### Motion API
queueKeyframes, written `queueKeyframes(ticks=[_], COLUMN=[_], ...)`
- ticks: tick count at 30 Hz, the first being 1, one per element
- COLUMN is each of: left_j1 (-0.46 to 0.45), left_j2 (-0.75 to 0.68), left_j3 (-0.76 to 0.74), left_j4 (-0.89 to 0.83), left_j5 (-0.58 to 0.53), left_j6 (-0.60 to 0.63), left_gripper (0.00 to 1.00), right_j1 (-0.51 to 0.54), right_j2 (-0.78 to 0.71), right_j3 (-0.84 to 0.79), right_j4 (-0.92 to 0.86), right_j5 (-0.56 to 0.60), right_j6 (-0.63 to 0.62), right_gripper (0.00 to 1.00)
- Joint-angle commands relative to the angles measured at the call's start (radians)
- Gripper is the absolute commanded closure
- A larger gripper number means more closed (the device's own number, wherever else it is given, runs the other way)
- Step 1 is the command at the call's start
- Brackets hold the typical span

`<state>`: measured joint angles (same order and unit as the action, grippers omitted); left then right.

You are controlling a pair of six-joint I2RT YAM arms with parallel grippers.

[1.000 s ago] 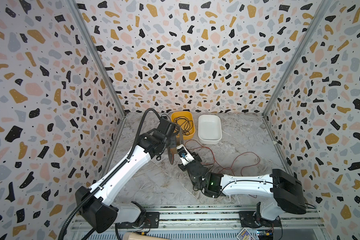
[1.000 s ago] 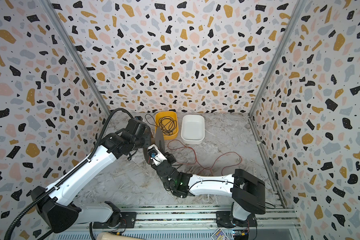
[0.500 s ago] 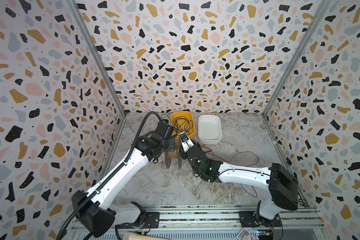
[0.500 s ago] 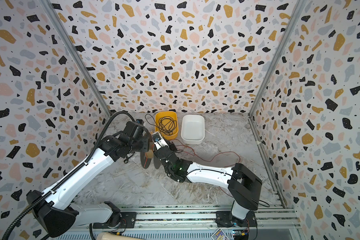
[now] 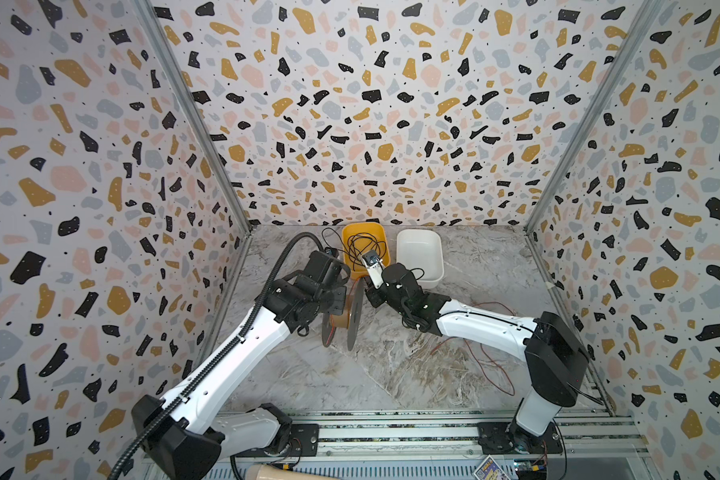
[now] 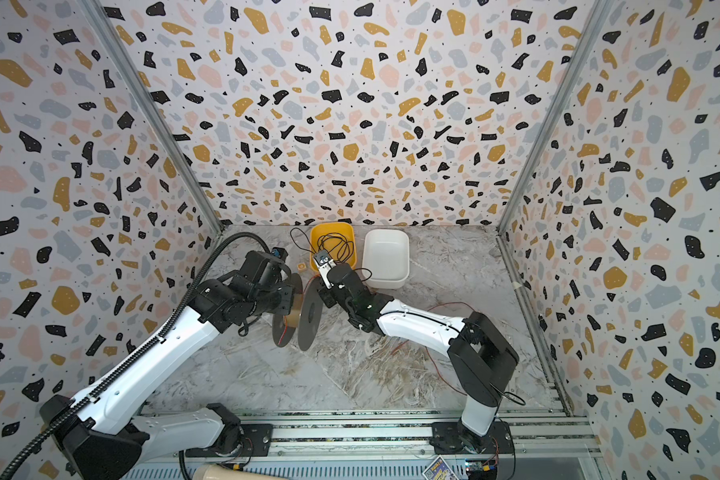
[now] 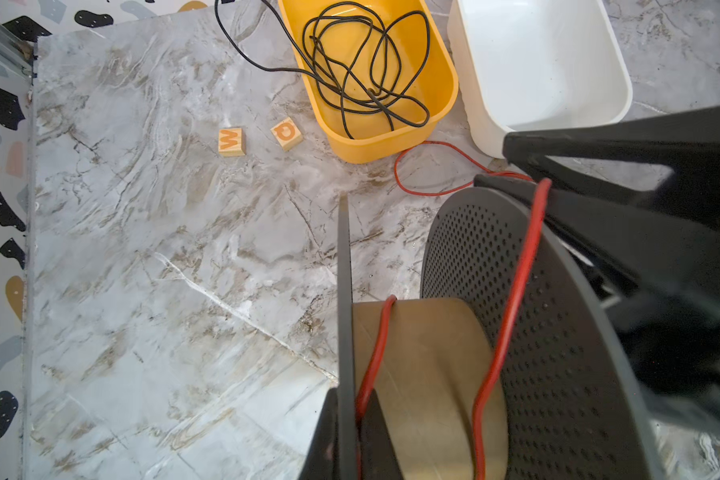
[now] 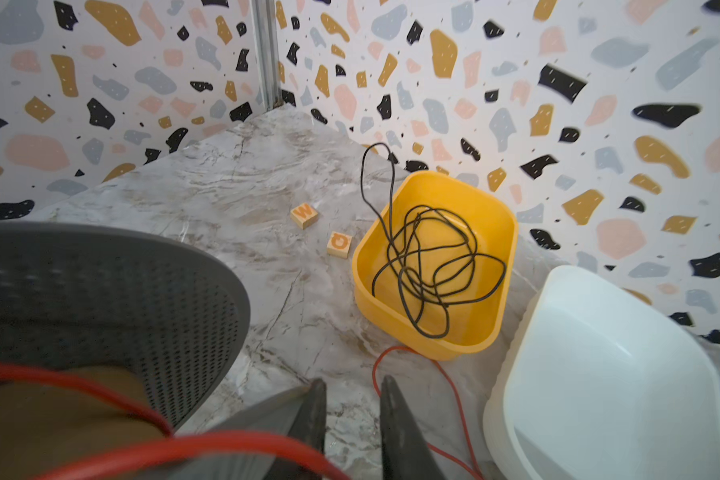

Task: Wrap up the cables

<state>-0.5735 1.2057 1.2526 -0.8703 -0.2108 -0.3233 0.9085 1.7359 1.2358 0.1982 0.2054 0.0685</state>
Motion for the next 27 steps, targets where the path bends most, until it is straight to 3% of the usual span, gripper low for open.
queueKeyframes(ticks=[1, 10, 19, 27], left_j1=[-0.005, -0.003, 0.000, 0.003], left_j2=[-0.025, -0.012, 0.069, 0.101], left_j3=[0.030, 0.148, 0.363, 0.415], left_j4=[0.012, -0.016, -0.061, -0.076], left_j5=[0.024, 0.126, 0.187, 0.216], left_j6=[0.037, 0.049, 0.061, 0.077], left_gripper=[1.00, 1.00, 1.00, 1.00], right_j1=[-0.038, -0.138, -0.140, -0.173], right_j2=[0.001, -0.061, -0.309, -0.479], right_j3=[0.001, -0.193, -0.382, -0.481], right_j4=[-0.054, 0.029, 0.047, 0.035], right_j5=[-0.172, -0.385, -0.388, -0.368], right_j6=[0.050, 0.096, 0.117, 0.122], right_gripper=[0.75, 0.61, 0.28, 0.15])
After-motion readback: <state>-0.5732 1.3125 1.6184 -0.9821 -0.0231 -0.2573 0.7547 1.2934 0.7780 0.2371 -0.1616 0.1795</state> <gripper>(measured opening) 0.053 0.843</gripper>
